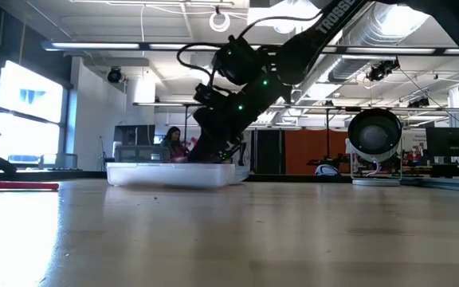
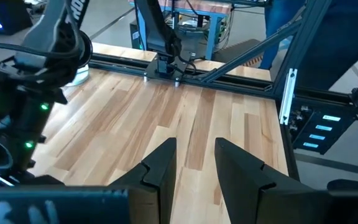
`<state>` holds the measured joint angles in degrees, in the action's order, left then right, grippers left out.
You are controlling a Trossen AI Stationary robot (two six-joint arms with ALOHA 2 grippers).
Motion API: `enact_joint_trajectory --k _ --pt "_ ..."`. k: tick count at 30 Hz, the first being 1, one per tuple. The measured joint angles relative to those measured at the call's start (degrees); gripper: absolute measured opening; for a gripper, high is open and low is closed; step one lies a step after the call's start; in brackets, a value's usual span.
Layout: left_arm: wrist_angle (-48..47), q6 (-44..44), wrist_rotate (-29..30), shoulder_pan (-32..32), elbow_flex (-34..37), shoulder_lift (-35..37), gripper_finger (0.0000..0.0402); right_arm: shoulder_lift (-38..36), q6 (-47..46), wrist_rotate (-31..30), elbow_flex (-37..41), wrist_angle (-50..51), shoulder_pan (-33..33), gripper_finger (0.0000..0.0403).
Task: Pick & place school supplies into a supply box
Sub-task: Put the purple scissors into the black supply box
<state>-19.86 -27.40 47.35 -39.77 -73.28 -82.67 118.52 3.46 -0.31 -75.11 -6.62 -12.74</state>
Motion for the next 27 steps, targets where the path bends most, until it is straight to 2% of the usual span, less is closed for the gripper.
enact_joint_trajectory --k 4,15,20,27 --pt "0.00 0.00 0.11 0.00 0.00 0.00 0.0145 0.02 1.04 -3.94 0.00 -0.23 1.41 0.0028" --pt "0.00 0.02 0.09 0.00 0.00 0.00 0.0145 0.02 1.71 -3.88 -0.05 -0.93 2.85 0.0113" --pt "0.00 0.02 0.09 0.00 0.00 0.00 0.0145 0.02 3.09 -8.08 -0.05 -1.15 3.45 0.0118" --pt "0.00 0.02 0.08 0.00 0.00 0.00 0.0145 0.02 0.22 -8.56 -0.05 0.12 0.62 0.0118"
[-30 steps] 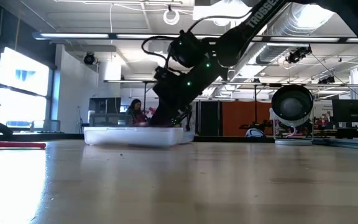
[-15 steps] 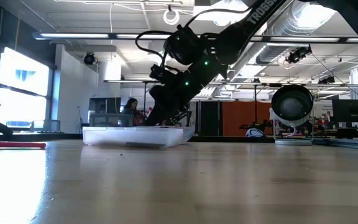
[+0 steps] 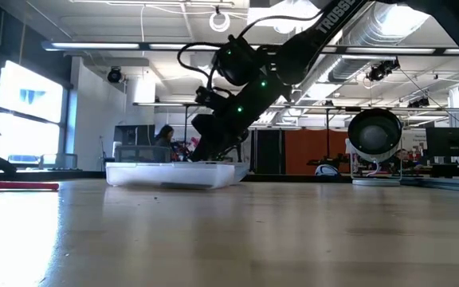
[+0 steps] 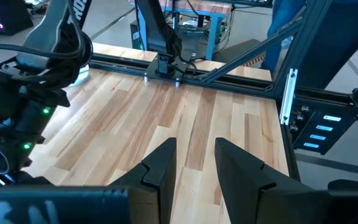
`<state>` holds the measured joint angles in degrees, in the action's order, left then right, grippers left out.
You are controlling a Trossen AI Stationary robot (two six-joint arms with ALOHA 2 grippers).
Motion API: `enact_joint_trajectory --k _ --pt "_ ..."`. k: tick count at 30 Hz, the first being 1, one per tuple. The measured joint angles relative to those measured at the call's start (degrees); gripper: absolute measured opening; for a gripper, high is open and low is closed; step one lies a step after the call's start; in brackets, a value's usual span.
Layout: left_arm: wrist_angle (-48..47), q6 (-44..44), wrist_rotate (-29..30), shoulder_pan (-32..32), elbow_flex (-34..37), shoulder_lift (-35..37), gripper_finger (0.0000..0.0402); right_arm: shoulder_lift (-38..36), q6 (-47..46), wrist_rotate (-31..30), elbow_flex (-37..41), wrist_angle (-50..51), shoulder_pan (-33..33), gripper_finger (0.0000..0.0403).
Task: Pick & place school supplies into a supply box
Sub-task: Put the purple scissors into the black supply box, then put the pink pen into the black supply box
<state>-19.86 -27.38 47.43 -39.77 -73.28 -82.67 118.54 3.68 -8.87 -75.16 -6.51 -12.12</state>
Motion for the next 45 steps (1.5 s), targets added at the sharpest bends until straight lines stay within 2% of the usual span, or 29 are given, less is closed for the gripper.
enact_joint_trajectory --k 6,15,19,26,31,37,41,45 --pt "0.00 0.01 -0.01 0.00 0.00 0.00 0.0145 0.17 1.54 3.68 -0.02 -0.94 -1.77 0.0119" --pt "0.00 0.04 0.03 0.00 0.00 0.00 0.0145 1.16 3.19 2.84 -0.02 0.48 -2.10 0.0119" --pt "0.02 0.07 0.05 0.00 0.00 0.00 0.0145 1.16 2.34 5.13 -0.02 -0.21 -2.10 0.0119" --pt "0.02 0.07 0.05 0.00 0.00 0.00 0.0145 1.12 1.34 8.82 -0.15 6.49 -2.10 0.0119" --pt "0.02 0.04 0.03 0.00 0.00 0.00 0.0145 0.93 0.86 6.36 -0.17 11.11 -2.08 0.0119" --pt "0.00 0.06 0.01 0.00 0.00 0.00 0.0145 0.84 1.06 6.25 -1.09 11.91 -1.37 0.0119" --pt "-0.02 0.04 -0.01 0.00 0.00 0.00 0.0145 1.09 1.57 6.22 -5.29 17.95 -0.03 0.0119" --pt "-0.02 0.04 -0.01 0.00 0.00 0.00 0.0145 1.03 1.81 6.20 -11.54 32.52 1.43 0.0119"
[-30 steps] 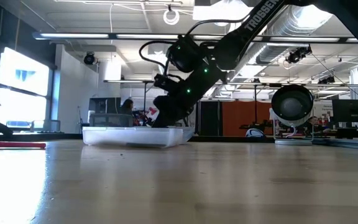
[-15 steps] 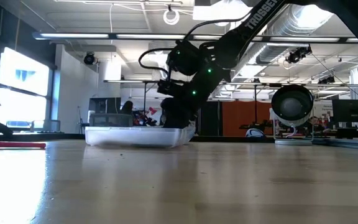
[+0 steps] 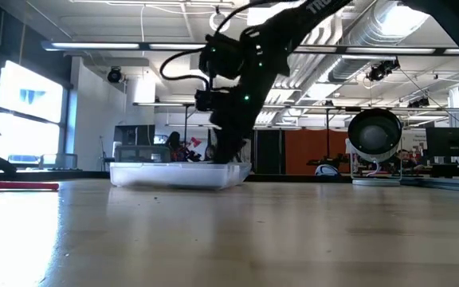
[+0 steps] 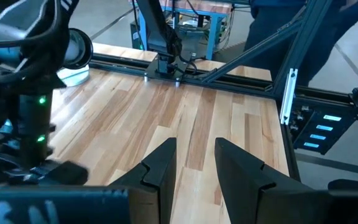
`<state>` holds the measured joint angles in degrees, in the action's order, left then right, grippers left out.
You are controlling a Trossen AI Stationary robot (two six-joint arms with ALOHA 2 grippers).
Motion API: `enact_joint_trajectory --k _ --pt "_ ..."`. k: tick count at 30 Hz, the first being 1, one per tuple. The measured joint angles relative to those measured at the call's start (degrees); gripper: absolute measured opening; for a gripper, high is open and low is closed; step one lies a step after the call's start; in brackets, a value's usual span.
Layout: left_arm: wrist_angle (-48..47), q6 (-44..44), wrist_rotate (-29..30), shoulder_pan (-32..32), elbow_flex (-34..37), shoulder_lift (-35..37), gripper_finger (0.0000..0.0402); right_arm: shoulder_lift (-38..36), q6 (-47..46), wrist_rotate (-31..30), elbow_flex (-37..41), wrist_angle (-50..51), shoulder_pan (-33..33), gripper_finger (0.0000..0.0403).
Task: Pick & place school supplies into a supply box
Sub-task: Put the pink pen into the black supply box
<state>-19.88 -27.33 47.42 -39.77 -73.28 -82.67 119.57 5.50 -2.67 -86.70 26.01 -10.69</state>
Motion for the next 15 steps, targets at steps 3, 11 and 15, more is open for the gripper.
enact_joint_trajectory --k 3,11,15 --pt "0.00 0.00 0.00 0.00 0.00 0.00 0.0145 0.02 -0.19 -1.69 -3.40 10.47 0.88 0.0119" --pt "0.02 -0.01 -0.04 0.00 0.00 0.00 0.0145 -0.02 1.78 -6.67 -7.04 8.33 3.55 0.0119" --pt "0.02 0.00 -0.07 0.00 0.00 0.00 0.0145 -0.02 3.22 -3.65 -6.99 -0.71 5.14 0.0119"
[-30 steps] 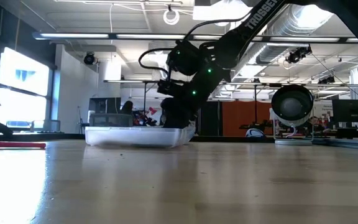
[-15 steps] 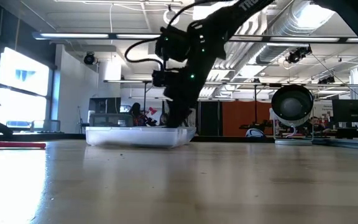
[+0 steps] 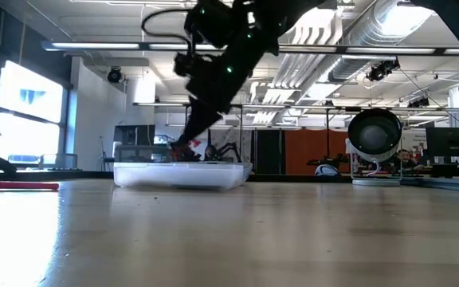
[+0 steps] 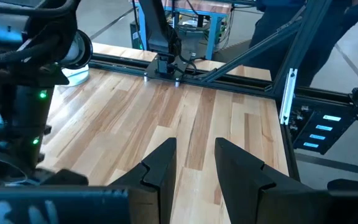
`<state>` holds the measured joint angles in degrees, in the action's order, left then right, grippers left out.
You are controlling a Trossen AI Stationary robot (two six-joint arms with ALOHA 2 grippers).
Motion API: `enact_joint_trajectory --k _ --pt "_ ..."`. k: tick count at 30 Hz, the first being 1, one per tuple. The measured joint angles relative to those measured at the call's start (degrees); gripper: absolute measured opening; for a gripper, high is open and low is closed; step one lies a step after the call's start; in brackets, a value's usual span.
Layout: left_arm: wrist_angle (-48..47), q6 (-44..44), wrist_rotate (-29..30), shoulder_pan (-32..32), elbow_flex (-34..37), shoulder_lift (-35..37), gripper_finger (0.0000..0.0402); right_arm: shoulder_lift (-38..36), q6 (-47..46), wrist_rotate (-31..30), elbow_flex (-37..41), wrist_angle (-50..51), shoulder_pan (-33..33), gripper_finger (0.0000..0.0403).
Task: Pick & place school supplies into a supply box
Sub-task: Put the pink pen into the black supply box
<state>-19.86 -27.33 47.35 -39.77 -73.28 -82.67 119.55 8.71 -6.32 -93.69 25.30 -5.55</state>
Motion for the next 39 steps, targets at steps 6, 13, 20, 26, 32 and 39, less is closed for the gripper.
enact_joint_trajectory --k 6,13,20,26,32,39 --pt "-0.02 -0.02 0.00 0.00 0.00 0.00 0.0145 -0.02 -3.73 13.16 0.51 -12.59 4.19 0.0119" --pt "0.00 -0.02 0.00 0.00 0.00 0.00 0.0145 0.09 -0.10 13.64 10.53 -38.48 11.30 0.0119" --pt "0.37 -0.02 0.00 0.00 0.00 0.00 0.0145 0.15 -1.20 11.90 15.72 -50.94 14.24 0.0119" --pt "0.08 -0.05 -1.03 0.00 0.00 0.00 0.0145 0.15 -1.55 10.73 15.78 -49.31 14.01 0.0119" --pt "-4.78 -0.09 -8.43 0.00 0.00 0.00 0.0145 0.15 -1.25 10.19 15.82 -48.69 13.90 0.0119" --pt "-17.00 -14.34 -17.62 0.01 -0.24 2.06 0.0145 0.02 -0.76 5.26 15.82 -48.05 13.91 0.0119"
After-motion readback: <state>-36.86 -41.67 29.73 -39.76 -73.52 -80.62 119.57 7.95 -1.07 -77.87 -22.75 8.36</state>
